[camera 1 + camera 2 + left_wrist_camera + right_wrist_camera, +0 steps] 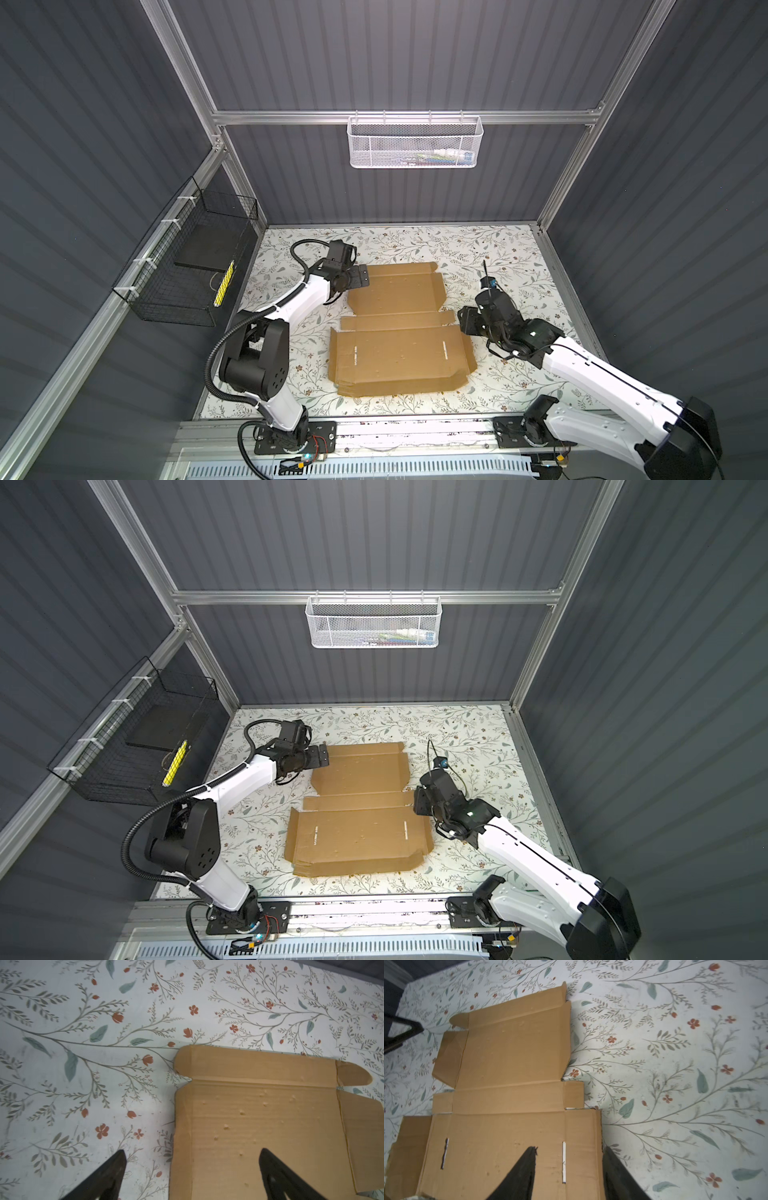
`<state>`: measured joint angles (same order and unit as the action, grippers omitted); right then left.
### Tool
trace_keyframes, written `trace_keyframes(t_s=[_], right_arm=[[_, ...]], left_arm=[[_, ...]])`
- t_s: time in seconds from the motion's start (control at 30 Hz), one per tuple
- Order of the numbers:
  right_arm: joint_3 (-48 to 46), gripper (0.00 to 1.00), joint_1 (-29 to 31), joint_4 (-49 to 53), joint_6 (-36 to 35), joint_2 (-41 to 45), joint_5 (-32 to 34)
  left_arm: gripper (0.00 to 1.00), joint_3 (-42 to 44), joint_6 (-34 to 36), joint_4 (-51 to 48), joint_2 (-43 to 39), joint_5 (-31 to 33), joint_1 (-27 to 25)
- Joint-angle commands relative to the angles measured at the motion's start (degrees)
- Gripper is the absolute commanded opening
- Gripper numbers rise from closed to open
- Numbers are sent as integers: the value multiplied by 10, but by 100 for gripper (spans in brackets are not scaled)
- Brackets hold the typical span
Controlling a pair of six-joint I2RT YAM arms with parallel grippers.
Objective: Fold the paper box
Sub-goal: 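Move both grippers over the flat cardboard blank, closed fingers pointing down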
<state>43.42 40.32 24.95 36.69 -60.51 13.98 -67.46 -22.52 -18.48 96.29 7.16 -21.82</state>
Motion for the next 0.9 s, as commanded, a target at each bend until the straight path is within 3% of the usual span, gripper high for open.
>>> trace_keyframes(t_s=[0.0,0.07,0.2,0.3,0.43,0.6,0.87], right_arm=[[27,37,54,-4,44,-27,30],[37,26,90,-10,60,-59,28],[48,5,151,-24,97,-105,22],[52,3,185,-51,128,-139,14],[69,3,208,-79,154,-196,-10],[79,3,214,-128,177,-254,-54],[76,5,213,-159,204,-294,-91]], left_arm=[[100,-27,11,-7,20,-18,-34],[94,-36,10,5,35,-32,-43],[64,-67,7,5,73,-47,-53],[38,-84,8,4,94,-56,-56],[15,-98,11,1,120,-55,-57],[0,-87,9,-3,140,-43,-56],[0,-55,-3,15,150,-36,-56]])
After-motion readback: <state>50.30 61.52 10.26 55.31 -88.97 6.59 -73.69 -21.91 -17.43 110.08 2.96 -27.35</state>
